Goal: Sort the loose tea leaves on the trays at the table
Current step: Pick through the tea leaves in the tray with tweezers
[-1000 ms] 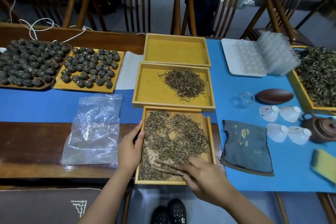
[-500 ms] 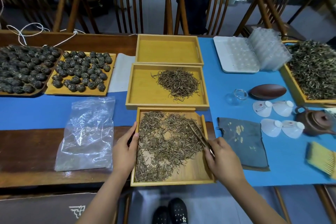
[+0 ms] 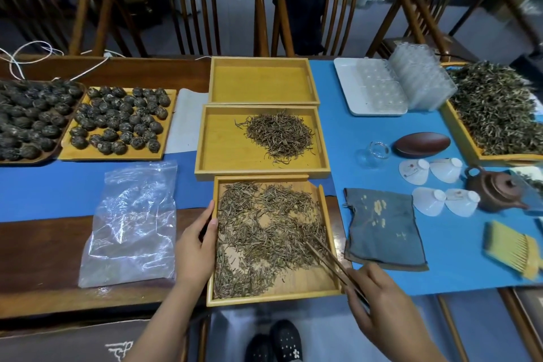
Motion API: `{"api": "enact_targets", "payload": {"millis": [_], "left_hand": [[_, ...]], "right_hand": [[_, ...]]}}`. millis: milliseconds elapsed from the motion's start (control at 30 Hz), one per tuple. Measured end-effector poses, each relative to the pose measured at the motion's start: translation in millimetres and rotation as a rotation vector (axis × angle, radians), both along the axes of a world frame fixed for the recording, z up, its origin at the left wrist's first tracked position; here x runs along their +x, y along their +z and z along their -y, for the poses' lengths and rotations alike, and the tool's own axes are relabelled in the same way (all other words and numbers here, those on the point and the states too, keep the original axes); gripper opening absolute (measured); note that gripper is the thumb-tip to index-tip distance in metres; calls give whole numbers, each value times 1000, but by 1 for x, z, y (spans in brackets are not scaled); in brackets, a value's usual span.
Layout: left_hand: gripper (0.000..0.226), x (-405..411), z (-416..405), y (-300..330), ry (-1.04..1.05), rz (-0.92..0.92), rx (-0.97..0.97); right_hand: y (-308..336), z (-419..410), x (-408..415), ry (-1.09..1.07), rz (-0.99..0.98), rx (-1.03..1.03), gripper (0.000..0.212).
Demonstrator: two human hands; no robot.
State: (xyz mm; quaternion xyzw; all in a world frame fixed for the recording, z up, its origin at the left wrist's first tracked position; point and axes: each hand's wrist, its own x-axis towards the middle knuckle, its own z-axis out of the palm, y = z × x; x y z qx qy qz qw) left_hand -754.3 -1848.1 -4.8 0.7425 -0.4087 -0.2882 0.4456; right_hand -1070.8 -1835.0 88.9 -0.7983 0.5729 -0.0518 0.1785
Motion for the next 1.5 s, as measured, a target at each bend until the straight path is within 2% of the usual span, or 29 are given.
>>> {"api": "enact_targets", "payload": {"millis": [167, 333, 600, 833, 1000, 1167, 1367, 1500], "left_hand": [[36, -1, -1, 1, 20, 29, 9], [36, 0, 0, 0, 14, 25, -1], [36, 1, 0, -2, 9, 51, 15], [36, 0, 1, -2, 16, 44, 28], [36, 0, 1, -4, 22, 28, 38], [37, 1, 1, -4, 8, 26, 34], [36, 0, 1, -3, 17, 28, 30], [35, 0, 1, -4, 14, 11, 25]], "right_hand": [[-1, -18, -4, -3, -110, 37, 37], [-4, -12, -7, -24, -7, 13, 44], [-16, -6, 2, -36, 1, 59, 14], [-17, -3, -6, -53, 78, -16, 32], [-25, 4, 4, -49, 52, -32, 33], [-28, -15, -6, -23, 40, -51, 24], [-17, -1, 14, -7, 40, -82, 27], [-18, -21, 9, 16, 39, -16, 34]]}}
